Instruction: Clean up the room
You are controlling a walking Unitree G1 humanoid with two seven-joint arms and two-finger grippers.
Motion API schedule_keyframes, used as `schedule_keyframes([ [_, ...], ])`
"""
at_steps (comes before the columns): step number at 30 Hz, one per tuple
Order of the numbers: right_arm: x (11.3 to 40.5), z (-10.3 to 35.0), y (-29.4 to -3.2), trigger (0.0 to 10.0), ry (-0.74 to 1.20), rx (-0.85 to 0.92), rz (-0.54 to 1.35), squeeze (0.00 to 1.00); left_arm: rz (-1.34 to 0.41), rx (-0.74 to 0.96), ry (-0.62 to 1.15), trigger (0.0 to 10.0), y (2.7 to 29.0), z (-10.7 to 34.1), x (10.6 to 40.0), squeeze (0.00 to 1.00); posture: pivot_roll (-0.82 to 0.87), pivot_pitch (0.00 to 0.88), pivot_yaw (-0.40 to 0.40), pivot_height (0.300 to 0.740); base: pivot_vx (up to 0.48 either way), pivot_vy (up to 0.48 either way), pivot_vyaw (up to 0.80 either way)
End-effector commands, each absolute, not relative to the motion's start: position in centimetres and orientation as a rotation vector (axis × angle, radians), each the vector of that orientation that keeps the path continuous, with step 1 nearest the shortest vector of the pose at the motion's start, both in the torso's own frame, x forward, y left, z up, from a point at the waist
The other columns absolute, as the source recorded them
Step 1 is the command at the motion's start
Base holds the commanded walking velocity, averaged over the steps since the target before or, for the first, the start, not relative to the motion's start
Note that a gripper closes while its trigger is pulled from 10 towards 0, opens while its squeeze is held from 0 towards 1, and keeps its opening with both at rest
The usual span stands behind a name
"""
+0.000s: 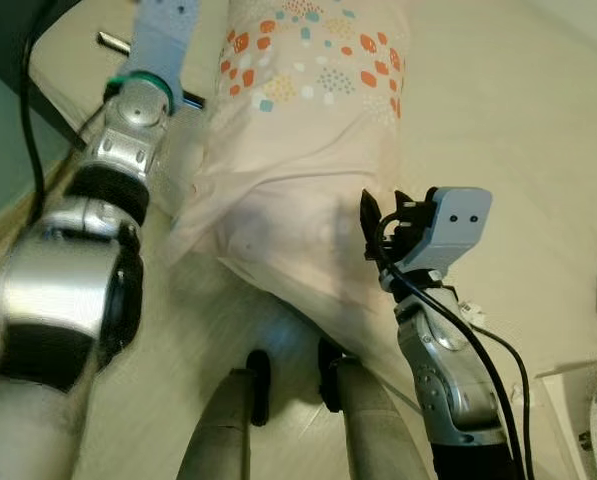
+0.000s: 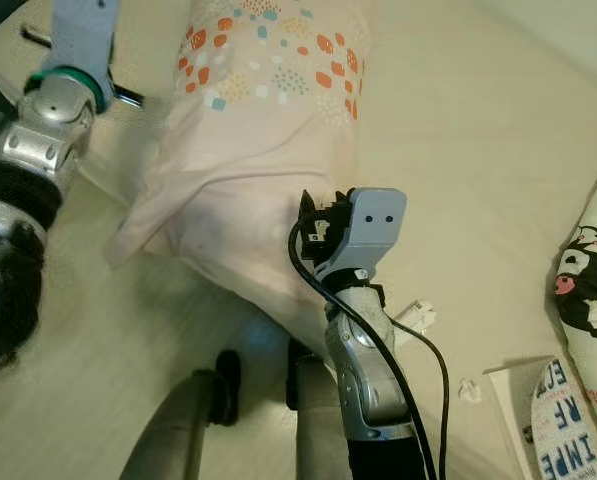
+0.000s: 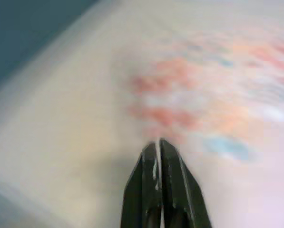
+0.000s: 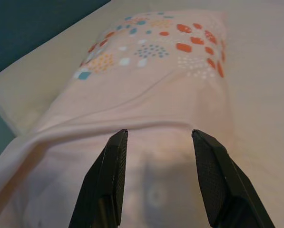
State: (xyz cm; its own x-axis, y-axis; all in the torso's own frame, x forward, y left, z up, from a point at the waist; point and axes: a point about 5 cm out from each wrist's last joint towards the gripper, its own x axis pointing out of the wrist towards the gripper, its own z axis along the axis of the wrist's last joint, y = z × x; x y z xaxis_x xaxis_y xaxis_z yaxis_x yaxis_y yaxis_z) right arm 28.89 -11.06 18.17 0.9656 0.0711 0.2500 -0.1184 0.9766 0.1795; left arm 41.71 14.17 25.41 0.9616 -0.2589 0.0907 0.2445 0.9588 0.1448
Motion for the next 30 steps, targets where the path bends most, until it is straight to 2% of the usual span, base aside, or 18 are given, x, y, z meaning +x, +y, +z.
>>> schedule_keyframes([
  [1,29.1,17.5,-12.2,10.0,-0.230,0.162,-0.016,0.00,-0.489,0.004,0.010,10.0,11.8,21.3,40.0,0.00,-0.13,0.380,0.084,0.740,0.000,0.000,0.00],
  [3,29.6,17.1,-14.1,10.0,-0.205,0.073,-0.170,0.00,-0.589,-0.045,0.076,10.0,9.7,18.8,37.9,0.00,-0.13,0.374,0.084,0.740,0.000,0.000,0.00],
  [8,30.3,16.1,-15.5,10.0,-0.140,0.046,-0.259,0.00,-0.585,-0.034,0.112,10.0,8.8,17.4,37.2,0.00,-0.13,0.367,0.088,0.740,0.000,0.000,0.00],
  [11,31.5,14.4,-16.5,10.0,-0.022,0.068,-0.325,0.00,-0.529,-0.060,0.101,10.0,8.9,17.1,37.2,0.00,-0.11,0.359,0.089,0.740,0.000,0.000,0.00],
  [12,32.4,13.2,-16.7,10.0,0.055,0.081,-0.363,0.00,-0.451,-0.090,0.064,10.0,10.2,17.9,37.7,0.00,-0.08,0.360,0.087,0.740,0.000,0.000,0.00],
  [13,32.4,13.2,-16.7,10.0,0.055,0.081,-0.363,0.00,-0.451,-0.090,0.064,10.0,10.2,17.9,37.7,0.00,-0.08,0.360,0.087,0.740,0.000,0.000,0.00],
  [14,33.1,12.1,-16.9,10.0,0.123,0.065,-0.393,0.00,-0.355,-0.120,0.015,10.0,12.2,19.1,38.3,0.00,-0.07,0.362,0.085,0.740,0.000,0.000,0.00],
  [15,33.1,12.1,-16.9,10.0,0.123,0.065,-0.393,0.00,-0.355,-0.120,0.015,10.0,12.2,19.1,38.3,0.00,-0.07,0.362,0.085,0.740,0.000,0.000,0.00],
  [17,33.8,10.7,-17.0,10.0,0.211,0.035,-0.413,0.00,-0.225,-0.161,-0.063,10.0,15.9,21.3,38.8,0.00,-0.05,0.371,0.081,0.740,0.000,0.000,0.00],
  [18,33.8,10.7,-17.0,10.0,0.211,0.035,-0.413,0.00,-0.225,-0.161,-0.063,10.0,15.9,21.3,38.8,0.00,-0.05,0.371,0.081,0.740,0.000,0.000,0.00],
  [21,34.5,9.1,-16.5,10.0,0.299,0.065,-0.381,0.00,-0.116,-0.200,-0.143,10.0,20.6,24.2,37.9,0.00,-0.01,0.392,0.079,0.740,0.000,0.000,0.00],
  [24,34.7,8.9,-16.3,10.0,0.313,0.085,-0.366,0.00,-0.095,-0.206,-0.164,10.0,21.5,25.0,37.5,0.00,0.00,0.400,0.080,0.740,0.000,0.000,0.00],
  [30,35.7,7.8,-15.7,10.0,0.405,0.045,-0.344,0.00,-0.009,-0.169,-0.197,10.0,25.1,27.5,36.2,0.00,0.03,0.447,0.084,0.740,0.000,0.000,0.00],
])
